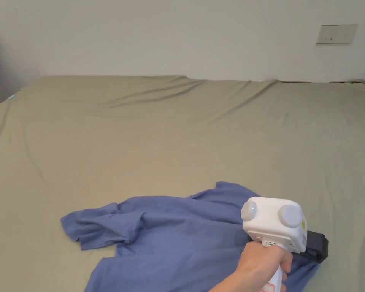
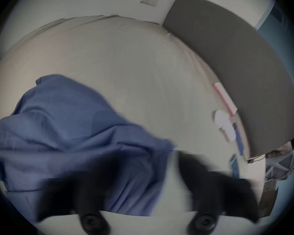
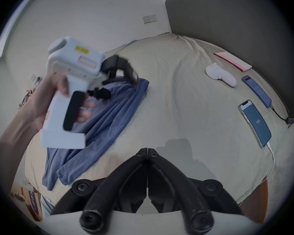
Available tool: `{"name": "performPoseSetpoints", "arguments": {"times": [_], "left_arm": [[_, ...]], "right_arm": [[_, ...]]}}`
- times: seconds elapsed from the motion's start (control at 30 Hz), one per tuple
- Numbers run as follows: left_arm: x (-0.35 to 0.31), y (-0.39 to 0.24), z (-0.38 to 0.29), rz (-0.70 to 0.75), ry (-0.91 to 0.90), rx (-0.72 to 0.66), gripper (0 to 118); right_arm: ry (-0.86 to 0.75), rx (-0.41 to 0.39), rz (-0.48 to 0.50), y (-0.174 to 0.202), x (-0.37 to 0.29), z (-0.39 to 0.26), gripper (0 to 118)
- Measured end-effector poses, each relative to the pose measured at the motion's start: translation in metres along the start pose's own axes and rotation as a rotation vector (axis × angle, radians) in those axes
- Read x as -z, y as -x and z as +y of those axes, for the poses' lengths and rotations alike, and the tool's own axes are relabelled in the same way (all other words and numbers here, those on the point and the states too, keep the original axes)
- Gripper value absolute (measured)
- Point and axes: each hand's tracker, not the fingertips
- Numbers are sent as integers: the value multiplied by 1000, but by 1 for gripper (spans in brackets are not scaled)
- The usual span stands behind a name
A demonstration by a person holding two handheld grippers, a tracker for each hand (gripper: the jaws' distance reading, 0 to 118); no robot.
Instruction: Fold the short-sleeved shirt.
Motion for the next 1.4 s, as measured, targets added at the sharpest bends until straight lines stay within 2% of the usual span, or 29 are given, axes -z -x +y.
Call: {"name": "performPoseSetpoints", "arguments": {"times": [0.1,0.2,0.23,0.27,0.3,0.33,0.4,0.53,0.57,0.6,0.63,0.67,0.73,0.83,0.87,0.9,0.93,0.97,1.0,1.03,1.07,1.13,1.23,1.33,1.4], "left_arm": [[-46,37,-37,-57,-49,-41,99],[-137,90,-89,-40,-98,-28,99],[-168,112,-115,-25,-115,-11,95],[-202,127,-145,27,-145,-21,84],[-227,146,-170,78,-154,-26,59],[-248,165,-193,130,-153,-40,0],[-279,194,-239,265,-100,-94,0],[-297,252,-302,351,-65,-181,0],[-295,262,-310,379,-71,-211,10],[-292,270,-316,398,-73,-242,46],[-284,276,-318,397,-45,-244,105],[-282,276,-325,398,-35,-257,118],[-269,278,-324,355,-64,-204,116],[-235,282,-321,358,-38,-254,115],[-226,286,-318,364,-50,-264,112],[-220,287,-315,390,-61,-281,105],[-212,284,-312,409,-60,-284,81],[-208,284,-310,411,-51,-275,74],[-208,279,-311,420,-29,-283,57],[-219,274,-312,439,-75,-235,17],[-230,270,-322,375,-100,-193,0],[-243,264,-325,348,-179,-228,0],[-262,237,-331,312,-153,-223,0],[-254,256,-336,248,-124,-299,0],[-253,261,-337,228,-126,-297,0]], "right_arm": [[8,-4,9,10,1,0,0],[10,-4,51,21,0,-4,0],[14,-15,79,27,-1,-7,0],[20,-30,99,33,-3,-11,0],[24,-45,110,39,-3,-15,0],[29,-68,121,46,-3,-19,0],[44,-93,139,60,-2,-27,0],[75,-122,194,89,-4,-38,0],[83,-130,204,93,-3,-39,0],[91,-138,215,98,-4,-42,0],[96,-143,220,102,-5,-44,0],[100,-150,226,106,-6,-46,0],[115,-172,231,112,-7,-50,0],[121,-195,220,117,-11,-54,0],[122,-195,217,118,-12,-55,0],[124,-193,214,117,-13,-55,0],[131,-193,209,117,-13,-55,0],[135,-195,205,116,-12,-57,0],[138,-201,200,115,-12,-57,0],[144,-209,191,116,-11,-57,0],[146,-216,188,117,-8,-56,0],[154,-225,184,124,-4,-52,0],[146,-274,195,145,4,-38,0],[130,-379,236,185,21,-11,0],[97,-433,285,222,37,16,0]]}}
